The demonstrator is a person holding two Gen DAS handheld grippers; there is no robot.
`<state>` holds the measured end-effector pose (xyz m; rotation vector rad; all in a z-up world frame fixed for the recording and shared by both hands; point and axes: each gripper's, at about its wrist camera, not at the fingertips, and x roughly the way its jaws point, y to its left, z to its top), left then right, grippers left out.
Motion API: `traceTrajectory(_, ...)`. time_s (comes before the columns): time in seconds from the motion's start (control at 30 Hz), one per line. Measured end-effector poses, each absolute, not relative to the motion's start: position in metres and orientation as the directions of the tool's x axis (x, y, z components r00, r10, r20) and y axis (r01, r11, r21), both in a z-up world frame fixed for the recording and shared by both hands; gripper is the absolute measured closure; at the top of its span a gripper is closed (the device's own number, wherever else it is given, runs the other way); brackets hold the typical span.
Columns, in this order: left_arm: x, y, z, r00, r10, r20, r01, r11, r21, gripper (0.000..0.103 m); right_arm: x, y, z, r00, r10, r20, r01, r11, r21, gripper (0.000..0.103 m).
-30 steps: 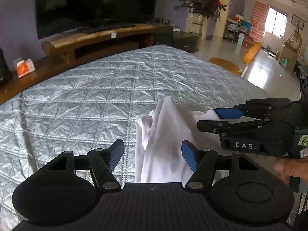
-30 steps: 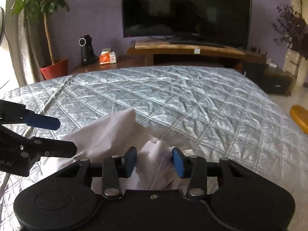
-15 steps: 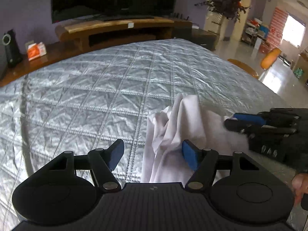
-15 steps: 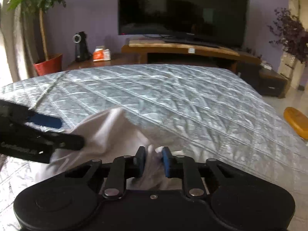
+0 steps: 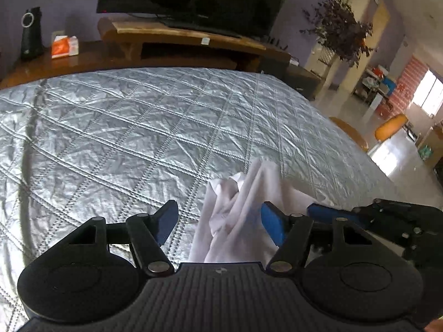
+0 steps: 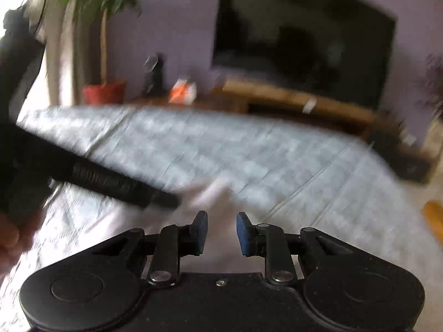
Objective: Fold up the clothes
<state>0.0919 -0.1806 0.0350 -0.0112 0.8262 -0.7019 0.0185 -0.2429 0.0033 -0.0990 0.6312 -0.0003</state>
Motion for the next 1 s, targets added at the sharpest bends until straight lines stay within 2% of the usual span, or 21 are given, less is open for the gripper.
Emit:
traceTrajectory(0.07, 0.095, -0.180, 0.029, 0.460, -0.577, -0.675, 0.546, 0.783, -0.297, 0.031, 0.017, -0.242, 0.004, 0.816, -0.029, -0.578, -0.044, 0.993, -0.111, 0.078)
traceTrajectory(0.13, 0.098, -0.176, 0.025, 0.456, -0.583, -0.673, 0.515, 0.789, -0.334, 0.030, 0.018, -0.244, 0.002, 0.803, -0.066, -0.592, -0.023, 0.990, -0.141, 0.070)
traceTrajectory(0.17, 0.098, -0.174, 0.023, 0.458, -0.586, -0.668, 0.506, 0.790, -0.346, 0.030, 0.022, -0.248, -0.004, 0.774, -0.120, -0.621, 0.011, 0.984, -0.177, 0.063)
traceTrajectory(0.23, 0.100, -0.173, 0.024, 0.462, -0.584, -0.668, 0.499, 0.793, -0.348, 0.030, 0.021, -0.263, -0.004, 0.762, -0.210, -0.613, 0.102, 0.973, -0.207, 0.047)
traceTrajectory(0.3, 0.103, -0.171, 0.024, 0.466, -0.587, -0.663, 0.479, 0.797, -0.369, 0.030, 0.017, -0.276, 0.000, 0.759, -0.261, -0.597, 0.168, 0.964, -0.208, 0.049)
traceTrajectory(0.33, 0.105, -0.169, 0.024, 0.471, -0.585, -0.660, 0.464, 0.801, -0.379, 0.030, 0.014, -0.277, 0.003, 0.776, -0.242, -0.582, 0.168, 0.969, -0.179, 0.050)
traceTrajectory(0.47, 0.111, -0.168, 0.023, 0.486, -0.574, -0.659, 0.439, 0.812, -0.384, 0.029, 0.002, -0.247, 0.020, 0.878, -0.035, -0.477, -0.026, 0.992, -0.122, 0.050)
traceTrajectory(0.53, 0.113, -0.172, 0.024, 0.492, -0.565, -0.662, 0.457, 0.815, -0.356, 0.028, 0.008, -0.231, 0.013, 0.850, 0.045, -0.525, -0.126, 0.985, -0.121, 0.047)
traceTrajectory(0.6, 0.118, -0.175, 0.024, 0.501, -0.554, -0.664, 0.452, 0.822, -0.345, 0.028, 0.022, -0.227, -0.001, 0.789, 0.023, -0.614, -0.137, 0.981, -0.139, 0.047)
traceTrajectory(0.63, 0.121, -0.175, 0.024, 0.511, -0.543, -0.667, 0.439, 0.832, -0.341, 0.029, 0.025, -0.232, -0.003, 0.780, -0.011, -0.626, -0.101, 0.985, -0.143, 0.047)
traceTrajectory(0.73, 0.125, -0.174, 0.026, 0.548, -0.496, -0.674, 0.404, 0.862, -0.306, 0.031, 0.024, -0.264, -0.001, 0.766, -0.152, -0.625, 0.090, 0.988, -0.129, 0.042)
traceTrajectory(0.77, 0.124, -0.172, 0.028, 0.565, -0.488, -0.665, 0.398, 0.867, -0.299, 0.032, 0.023, -0.272, -0.001, 0.764, -0.157, -0.626, 0.115, 0.988, -0.108, 0.042)
traceTrajectory(0.9, 0.107, -0.167, 0.043, 0.626, -0.500, -0.599, 0.408, 0.864, -0.295, 0.033, 0.018, -0.271, 0.011, 0.825, -0.102, -0.556, 0.093, 0.995, -0.044, 0.041)
traceTrajectory(1.0, 0.091, -0.172, 0.049, 0.616, -0.555, -0.559, 0.479, 0.827, -0.293, 0.030, 0.019, -0.262, 0.010, 0.838, 0.020, -0.546, -0.010, 1.000, 0.021, 0.035)
